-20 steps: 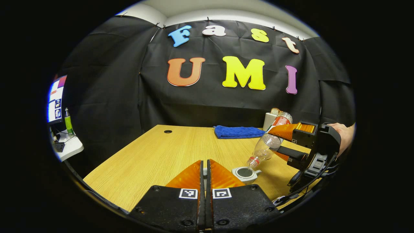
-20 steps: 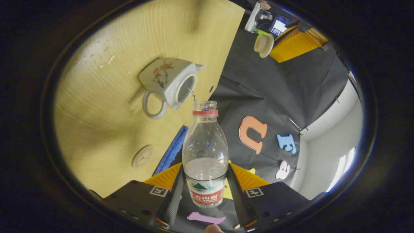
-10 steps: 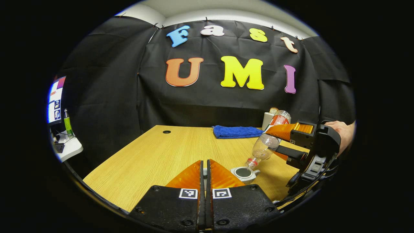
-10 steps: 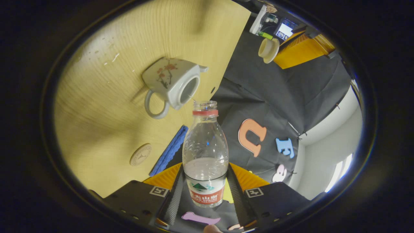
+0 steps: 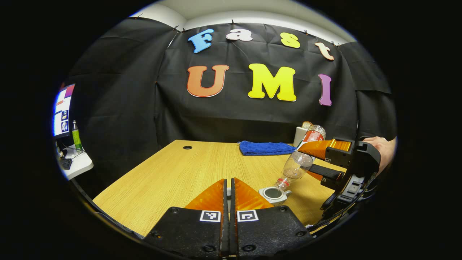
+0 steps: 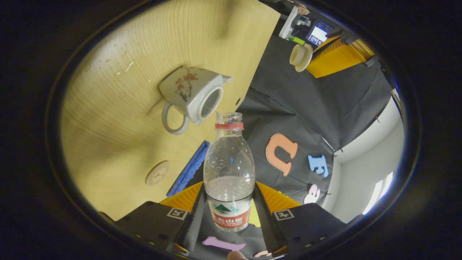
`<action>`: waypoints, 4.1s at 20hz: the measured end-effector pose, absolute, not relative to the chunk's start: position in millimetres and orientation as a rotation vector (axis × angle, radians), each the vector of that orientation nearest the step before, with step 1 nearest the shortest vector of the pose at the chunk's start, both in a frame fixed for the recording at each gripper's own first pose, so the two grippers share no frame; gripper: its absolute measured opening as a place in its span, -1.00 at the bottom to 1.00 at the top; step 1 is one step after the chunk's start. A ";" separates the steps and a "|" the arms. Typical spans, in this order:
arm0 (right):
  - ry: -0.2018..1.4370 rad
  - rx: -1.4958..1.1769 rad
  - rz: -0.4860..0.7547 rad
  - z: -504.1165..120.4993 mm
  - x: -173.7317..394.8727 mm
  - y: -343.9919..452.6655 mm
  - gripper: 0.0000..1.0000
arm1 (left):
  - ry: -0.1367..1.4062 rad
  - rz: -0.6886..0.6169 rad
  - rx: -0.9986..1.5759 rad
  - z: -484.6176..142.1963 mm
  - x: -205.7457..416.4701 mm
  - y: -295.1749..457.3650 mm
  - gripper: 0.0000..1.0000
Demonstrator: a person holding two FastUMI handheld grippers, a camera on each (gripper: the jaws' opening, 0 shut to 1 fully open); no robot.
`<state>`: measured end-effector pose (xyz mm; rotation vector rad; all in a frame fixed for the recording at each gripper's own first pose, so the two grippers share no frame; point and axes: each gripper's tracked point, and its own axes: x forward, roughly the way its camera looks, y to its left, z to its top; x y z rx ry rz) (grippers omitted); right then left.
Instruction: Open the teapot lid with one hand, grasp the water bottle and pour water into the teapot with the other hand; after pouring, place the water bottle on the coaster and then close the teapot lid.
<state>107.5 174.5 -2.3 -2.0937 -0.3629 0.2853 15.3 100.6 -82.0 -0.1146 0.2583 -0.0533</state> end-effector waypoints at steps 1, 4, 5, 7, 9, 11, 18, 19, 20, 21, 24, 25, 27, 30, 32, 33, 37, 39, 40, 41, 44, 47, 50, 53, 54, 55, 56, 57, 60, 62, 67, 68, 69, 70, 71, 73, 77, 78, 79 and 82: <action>-0.357 -2.091 0.288 -3.6 107.9 173.7 0.41 | 0.260 -0.054 -0.113 -82.3 14.7 100.7 -0.94; -0.358 -2.089 0.289 -3.7 108.0 174.0 0.41 | 0.258 -0.055 -0.110 -82.9 14.2 100.7 -0.94; -0.356 -2.087 0.289 -3.8 107.4 173.2 0.43 | 0.256 -0.056 -0.110 -81.0 14.0 99.6 -0.94; -0.344 -2.073 0.296 -5.5 107.5 172.3 0.41 | 0.254 -0.053 -0.111 -81.0 15.1 100.0 -0.94; -0.325 -2.061 0.307 -9.4 108.4 170.4 0.41 | 0.260 -0.044 -0.107 -84.5 15.9 103.1 -0.94; -0.325 -2.058 0.307 -8.8 108.5 170.6 0.41 | 0.262 -0.038 -0.111 -84.5 15.1 105.4 -0.94; -0.218 -1.903 0.358 -23.0 111.6 161.3 0.45 | 0.259 -0.015 -0.122 -85.9 15.7 113.6 -0.94; -0.190 -1.854 0.369 -25.9 112.6 157.1 0.45 | 0.258 -0.012 -0.125 -85.3 16.1 114.4 -0.94; -0.157 -1.804 0.378 -28.2 112.6 153.0 0.41 | 0.259 -0.011 -0.124 -85.4 16.1 114.5 -0.94; -0.126 -1.751 0.387 -29.7 112.0 149.2 0.41 | 0.259 -0.006 -0.125 -86.1 15.3 116.2 -0.94; -0.059 -1.527 0.409 -24.2 110.0 143.7 0.45 | 0.263 0.009 -0.135 -89.0 17.8 121.0 -0.94; -0.034 -1.415 0.411 -21.0 110.7 141.8 0.45 | 0.261 0.009 -0.134 -88.8 18.1 119.1 -0.94; 0.012 -1.174 0.399 -6.7 113.5 135.5 0.42 | 0.257 0.008 -0.116 -87.4 18.1 113.4 -0.94; 0.013 -0.873 0.356 22.8 125.9 118.5 0.45 | 0.239 -0.013 -0.089 -78.7 20.7 93.4 -0.94; -0.006 -0.708 0.338 40.8 141.0 108.0 0.45 | 0.235 -0.040 -0.085 -77.5 23.6 74.6 -0.94; -0.003 -0.633 0.332 46.8 148.7 100.8 0.45 | 0.236 -0.050 -0.084 -76.4 24.2 68.2 -0.94; 0.099 -0.277 0.368 39.4 181.9 88.1 0.45 | 0.242 -0.063 -0.076 -73.1 23.7 54.0 -0.94; 0.143 -0.153 0.388 26.1 198.3 88.8 0.41 | 0.242 -0.054 -0.066 -71.7 21.4 54.0 -0.94; 0.159 -0.123 0.387 19.4 208.1 88.2 0.42 | 0.244 -0.048 -0.061 -71.6 19.6 54.9 -0.94; 0.176 -0.102 0.390 12.0 216.2 87.4 0.42 | 0.246 -0.045 -0.059 -72.3 18.2 55.2 -0.94; 0.232 -0.031 0.394 -19.7 230.5 88.8 0.42 | 0.252 -0.031 -0.054 -75.2 15.7 60.9 -0.94; 0.253 0.008 0.395 -35.8 241.1 84.3 0.42 | 0.261 -0.027 -0.051 -77.7 16.5 62.2 -0.94; 0.255 0.023 0.395 -39.5 240.7 84.2 0.41 | 0.265 -0.027 -0.046 -78.6 17.4 62.0 -0.94; 0.262 0.007 0.397 -46.6 241.1 82.7 0.41 | 0.266 -0.028 -0.040 -79.4 16.2 62.6 -0.94; 0.261 0.000 0.399 -46.7 242.1 83.9 0.42 | 0.265 -0.027 -0.038 -80.4 15.9 63.6 -0.94; 0.261 -0.007 0.399 -49.0 242.6 85.0 0.42 | 0.267 -0.026 -0.038 -80.1 15.2 64.4 -0.94; 0.256 -0.013 0.397 -48.7 243.7 85.5 0.43 | 0.268 -0.025 -0.038 -81.1 15.0 64.5 -0.94; 0.253 -0.017 0.396 -47.9 244.2 85.0 0.43 | 0.270 -0.023 -0.039 -81.3 14.3 66.0 -0.94; 0.261 -0.028 0.392 -50.8 243.4 85.8 0.51 | 0.270 -0.015 -0.043 -81.6 13.4 69.0 -0.94; 0.268 -0.020 0.402 -53.7 243.7 87.5 0.64 | 0.269 -0.012 -0.043 -80.8 11.8 70.2 -0.94; 0.260 -0.027 0.411 -49.0 240.2 89.3 0.90 | 0.266 -0.014 -0.043 -78.4 11.8 65.3 -0.94; 0.259 -0.031 0.415 -48.2 237.4 87.7 0.86 | 0.262 -0.018 -0.044 -77.1 12.3 62.7 -0.94; 0.256 -0.028 0.419 -46.1 234.9 86.3 0.89 | 0.257 -0.021 -0.043 -75.7 12.1 60.8 -0.94; 0.259 -0.020 0.422 -44.0 227.6 83.8 0.89 | 0.254 -0.022 -0.041 -73.3 13.1 57.4 -0.94; 0.255 -0.012 0.424 -41.2 220.3 80.0 0.89 | 0.249 -0.026 -0.041 -72.4 14.5 52.9 -0.94; 0.240 -0.014 0.403 -36.3 206.1 62.9 0.86 | 0.239 -0.045 -0.047 -71.3 19.7 40.4 -0.85; 0.199 -0.009 0.357 -18.2 170.7 27.1 0.86 | 0.231 -0.084 -0.072 -78.5 38.9 11.3 -0.94; 0.182 -0.017 0.345 -13.3 160.1 17.8 0.89 | 0.228 -0.086 -0.069 -81.3 43.7 6.1 -0.94; 0.167 -0.031 0.331 -6.6 152.2 8.8 0.89 | 0.231 -0.091 -0.071 -83.5 49.1 1.3 -0.94; 0.120 -0.062 0.306 10.5 129.2 -13.1 0.86 | 0.236 -0.104 -0.069 -92.1 59.0 -11.7 -0.94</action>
